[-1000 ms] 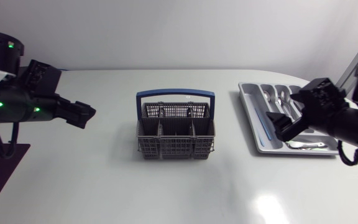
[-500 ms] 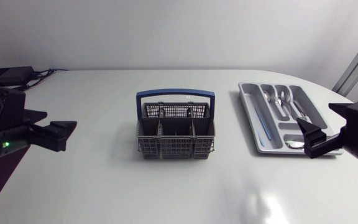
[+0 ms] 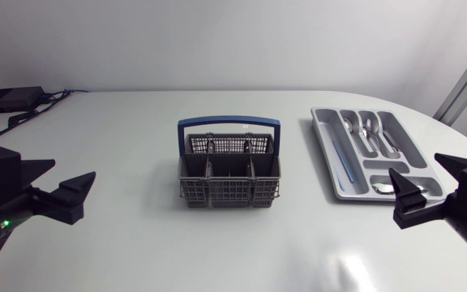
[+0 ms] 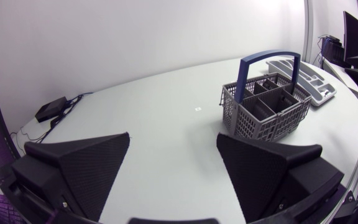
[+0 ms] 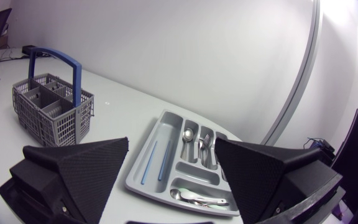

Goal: Unload the cutlery basket into the drawer organizer.

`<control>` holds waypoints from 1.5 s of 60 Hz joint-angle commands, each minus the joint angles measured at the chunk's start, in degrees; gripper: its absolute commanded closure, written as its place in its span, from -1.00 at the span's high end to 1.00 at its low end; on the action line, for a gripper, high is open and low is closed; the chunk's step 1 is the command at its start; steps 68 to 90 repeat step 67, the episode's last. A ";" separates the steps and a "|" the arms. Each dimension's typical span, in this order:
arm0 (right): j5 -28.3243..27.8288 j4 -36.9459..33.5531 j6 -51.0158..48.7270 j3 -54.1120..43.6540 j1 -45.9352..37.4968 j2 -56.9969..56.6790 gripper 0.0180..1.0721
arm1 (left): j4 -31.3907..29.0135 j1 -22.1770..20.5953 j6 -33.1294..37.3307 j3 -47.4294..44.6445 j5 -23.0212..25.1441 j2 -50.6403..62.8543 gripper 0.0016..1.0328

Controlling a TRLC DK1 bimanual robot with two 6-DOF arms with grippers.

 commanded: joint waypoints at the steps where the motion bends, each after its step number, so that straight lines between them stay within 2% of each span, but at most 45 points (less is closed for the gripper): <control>1: 1.32 0.61 4.24 -2.69 1.22 -2.56 0.91 | 1.56 0.69 -0.78 -3.31 -0.21 -2.50 0.90; 36: 10.58 2.75 21.05 -13.82 8.61 -19.96 0.91 | 11.94 2.78 -8.76 -18.41 -1.92 -19.90 0.90; 52: 10.66 2.76 21.19 -13.91 8.67 -20.10 0.91 | 16.78 3.75 -12.47 -25.43 -2.72 -27.99 0.90; 90: 10.66 2.76 21.19 -13.91 8.67 -20.10 0.91 | 16.78 3.75 -12.47 -25.43 -2.72 -27.99 0.90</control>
